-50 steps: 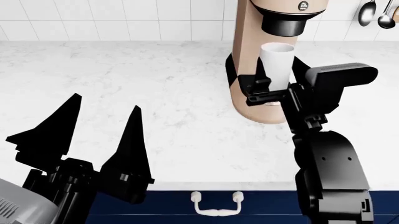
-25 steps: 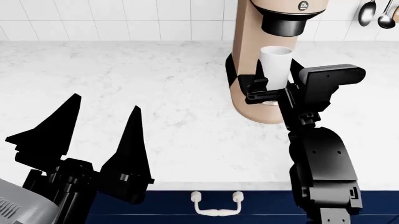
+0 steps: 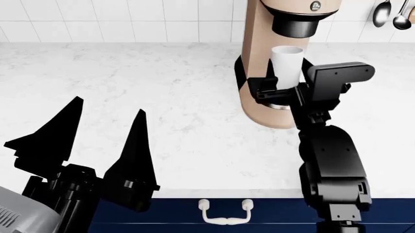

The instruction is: Pick the mug from the cabinet, place it under the coffee machine dispenser, and press the start button.

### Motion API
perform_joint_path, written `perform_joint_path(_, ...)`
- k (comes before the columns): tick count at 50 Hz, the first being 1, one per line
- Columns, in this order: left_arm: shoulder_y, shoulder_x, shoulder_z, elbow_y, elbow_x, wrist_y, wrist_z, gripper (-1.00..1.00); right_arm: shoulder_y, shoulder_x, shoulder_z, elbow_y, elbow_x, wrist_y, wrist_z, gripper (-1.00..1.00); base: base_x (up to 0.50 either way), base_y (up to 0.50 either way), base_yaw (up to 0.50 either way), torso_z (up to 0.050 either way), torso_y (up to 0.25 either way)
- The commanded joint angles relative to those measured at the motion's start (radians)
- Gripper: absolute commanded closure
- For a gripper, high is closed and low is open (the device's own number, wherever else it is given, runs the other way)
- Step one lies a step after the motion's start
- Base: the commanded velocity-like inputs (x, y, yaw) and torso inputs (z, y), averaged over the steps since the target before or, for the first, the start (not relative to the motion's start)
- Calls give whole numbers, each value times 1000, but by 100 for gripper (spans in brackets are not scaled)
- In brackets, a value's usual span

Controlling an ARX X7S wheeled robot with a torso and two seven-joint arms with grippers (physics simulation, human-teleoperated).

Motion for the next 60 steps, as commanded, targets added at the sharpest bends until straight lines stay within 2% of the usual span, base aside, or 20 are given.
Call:
perform_joint_path(1, 1, -2, 1, -4, 2, 6, -1, -100, 30, 5, -13, 45, -24, -30, 4, 100, 0, 0, 0, 0, 0)
perform_joint_path(42, 3, -11, 8, -11, 6, 23, -8, -100, 90, -7, -43, 219, -26, -148, 46, 100, 0, 0, 0, 0, 0)
perform_joint_path(60, 7, -16, 12, -10, 12, 29, -10, -100, 126, -12, -54, 376, -36, -240, 71, 100, 0, 0, 0, 0, 1)
